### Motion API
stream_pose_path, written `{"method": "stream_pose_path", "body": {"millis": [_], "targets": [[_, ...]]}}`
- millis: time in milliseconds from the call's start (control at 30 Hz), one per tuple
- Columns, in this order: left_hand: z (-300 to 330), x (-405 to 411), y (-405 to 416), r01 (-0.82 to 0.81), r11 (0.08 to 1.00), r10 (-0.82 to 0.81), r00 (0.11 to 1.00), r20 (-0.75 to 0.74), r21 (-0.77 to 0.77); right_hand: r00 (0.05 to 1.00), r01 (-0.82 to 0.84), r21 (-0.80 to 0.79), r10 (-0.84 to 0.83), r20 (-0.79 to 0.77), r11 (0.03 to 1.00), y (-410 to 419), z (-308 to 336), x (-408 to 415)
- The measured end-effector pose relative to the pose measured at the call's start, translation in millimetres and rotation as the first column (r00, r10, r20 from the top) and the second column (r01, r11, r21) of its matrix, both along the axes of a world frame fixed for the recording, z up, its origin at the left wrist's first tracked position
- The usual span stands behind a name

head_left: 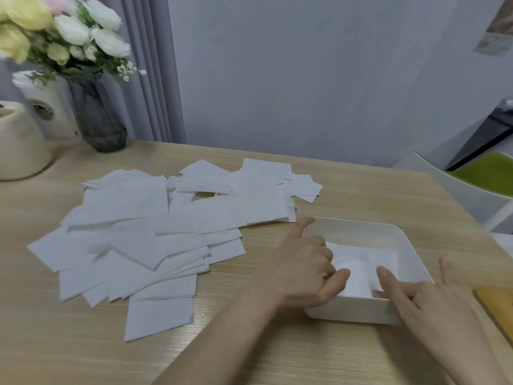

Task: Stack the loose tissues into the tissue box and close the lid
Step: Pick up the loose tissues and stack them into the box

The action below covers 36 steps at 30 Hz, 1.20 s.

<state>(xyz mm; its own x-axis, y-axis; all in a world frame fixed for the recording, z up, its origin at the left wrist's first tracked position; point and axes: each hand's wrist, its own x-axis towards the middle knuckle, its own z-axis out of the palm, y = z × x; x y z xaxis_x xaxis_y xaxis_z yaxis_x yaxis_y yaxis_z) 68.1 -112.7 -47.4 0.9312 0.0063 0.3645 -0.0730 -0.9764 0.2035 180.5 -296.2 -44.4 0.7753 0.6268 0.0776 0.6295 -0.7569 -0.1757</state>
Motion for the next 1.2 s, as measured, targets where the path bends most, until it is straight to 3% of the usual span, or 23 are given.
{"method": "stream_pose_path", "body": {"millis": [200,300,567,667,800,933,1200], "targets": [[7,3,6,0.049,0.999,-0.05,0.995,-0.086,-0.021,0.999,-0.006,0.17,-0.002,0.052,0.985,-9,-2,0],[13,5,8,0.065,0.998,-0.067,0.985,-0.161,-0.02,0.989,-0.025,0.12,0.006,0.15,0.992,-10,5,-9],[10,11,17,0.094,0.995,-0.098,0.98,-0.173,-0.034,0.985,-0.012,0.009,0.01,0.174,1.0,-6,18,-15],[8,12,17,0.095,0.995,-0.099,0.981,-0.167,-0.033,0.994,-0.056,0.066,0.049,0.098,0.996,-4,10,-12],[9,13,18,0.102,0.994,-0.106,0.978,-0.177,-0.03,0.991,-0.132,-0.009,0.132,-0.02,0.991,-1,16,-8],[8,12,17,0.1,0.994,-0.104,0.98,-0.167,-0.033,0.982,-0.182,-0.079,0.178,-0.059,0.98,2,17,0],[5,11,19,0.094,0.993,-0.105,0.981,-0.165,-0.072,0.977,-0.192,-0.064,0.184,-0.11,0.979,1,17,1]]}}
